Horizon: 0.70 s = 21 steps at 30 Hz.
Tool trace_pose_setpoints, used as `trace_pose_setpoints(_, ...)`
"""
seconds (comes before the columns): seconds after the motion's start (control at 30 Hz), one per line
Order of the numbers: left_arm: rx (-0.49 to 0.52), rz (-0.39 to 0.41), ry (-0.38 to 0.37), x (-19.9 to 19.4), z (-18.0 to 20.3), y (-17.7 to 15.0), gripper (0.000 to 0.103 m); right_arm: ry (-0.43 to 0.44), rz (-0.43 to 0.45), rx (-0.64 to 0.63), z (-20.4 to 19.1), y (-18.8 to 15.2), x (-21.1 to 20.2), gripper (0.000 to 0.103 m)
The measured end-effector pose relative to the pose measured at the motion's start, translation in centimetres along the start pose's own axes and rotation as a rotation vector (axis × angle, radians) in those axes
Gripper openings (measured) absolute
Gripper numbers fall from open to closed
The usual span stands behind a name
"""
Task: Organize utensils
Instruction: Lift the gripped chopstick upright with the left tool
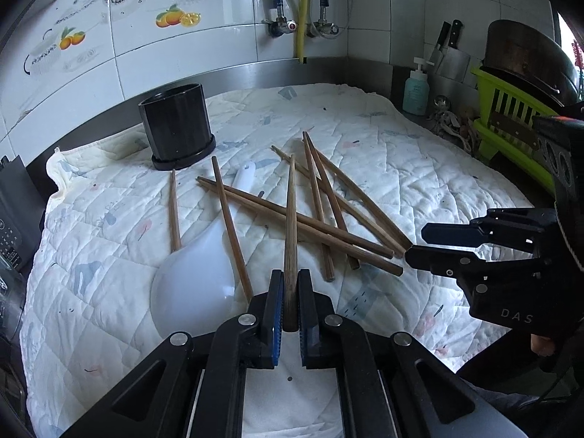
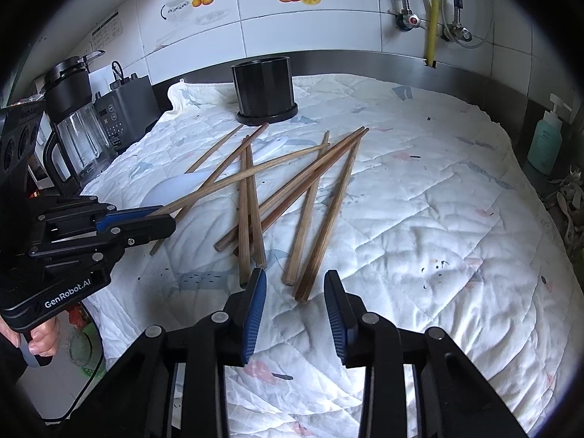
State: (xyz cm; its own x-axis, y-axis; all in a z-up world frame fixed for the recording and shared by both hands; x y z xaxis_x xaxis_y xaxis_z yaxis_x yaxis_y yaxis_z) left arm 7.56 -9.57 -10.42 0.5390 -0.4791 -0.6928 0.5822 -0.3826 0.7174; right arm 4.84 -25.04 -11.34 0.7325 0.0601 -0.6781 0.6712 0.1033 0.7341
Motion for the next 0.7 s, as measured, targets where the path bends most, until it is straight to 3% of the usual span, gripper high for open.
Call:
trace_pose_setpoints(0.3,-0.009,0.044,-0.010,-1.3,-0.2,1.2,0.007,0.001,-0.023,0.016,0.3,-0.3,1.0,0.024)
trace_pose_setpoints(0.7,-0.033,0.101,0.005,-3.2,-1.4,2.3,0.007,-0.007,0.000,0.010,0.3,0.3,0.4,0.024)
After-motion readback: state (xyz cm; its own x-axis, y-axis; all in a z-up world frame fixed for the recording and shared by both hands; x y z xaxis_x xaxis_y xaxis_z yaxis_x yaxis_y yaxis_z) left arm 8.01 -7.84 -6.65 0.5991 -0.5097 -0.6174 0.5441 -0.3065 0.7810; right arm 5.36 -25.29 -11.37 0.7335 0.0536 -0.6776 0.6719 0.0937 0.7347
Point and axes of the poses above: each gripper's, at about its wrist camera, not at the fingertips, and x roughly the way its jaws point, z to its right, y to its top, the point moved 1 cm from there along x, roughly the way its jaws point, and after that the axes turned 9 degrees about -y, right-handed, at the moved point
